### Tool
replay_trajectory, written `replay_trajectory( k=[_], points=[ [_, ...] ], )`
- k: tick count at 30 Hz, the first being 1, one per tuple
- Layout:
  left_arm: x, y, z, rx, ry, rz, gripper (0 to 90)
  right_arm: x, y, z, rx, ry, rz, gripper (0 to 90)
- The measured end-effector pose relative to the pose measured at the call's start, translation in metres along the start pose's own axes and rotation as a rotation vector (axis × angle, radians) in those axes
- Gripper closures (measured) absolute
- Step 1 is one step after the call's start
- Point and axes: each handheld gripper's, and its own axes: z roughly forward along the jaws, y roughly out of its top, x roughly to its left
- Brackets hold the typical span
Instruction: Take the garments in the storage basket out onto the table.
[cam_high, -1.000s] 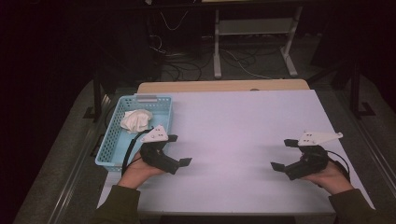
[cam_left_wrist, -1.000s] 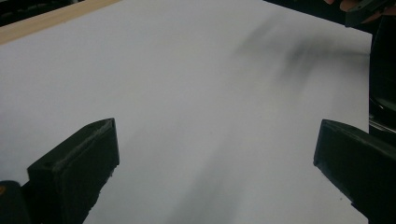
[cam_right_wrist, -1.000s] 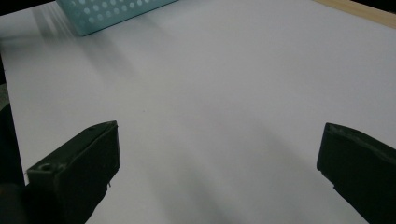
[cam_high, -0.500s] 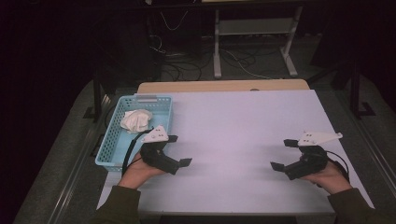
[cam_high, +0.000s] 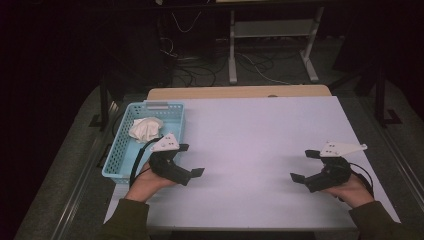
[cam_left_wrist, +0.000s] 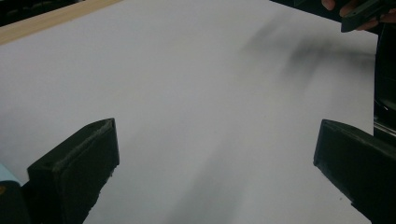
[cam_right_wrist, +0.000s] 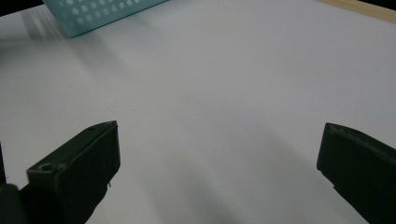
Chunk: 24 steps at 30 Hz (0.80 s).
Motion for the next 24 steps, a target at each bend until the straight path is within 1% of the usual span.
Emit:
replay_trajectory(
  k=[16, 24],
  points=[
    [0.004, 0.008, -0.004, -0.010, 0.014, 0.001, 0.0, 0.000, -0.001, 0.002, 0.005, -0.001, -0.001, 0.0],
    [0.007, 0.012, -0.005, -0.005, 0.020, 0.002, 0.0, 0.000, -0.001, 0.002, 0.005, -0.001, 0.000, 0.0]
  ],
)
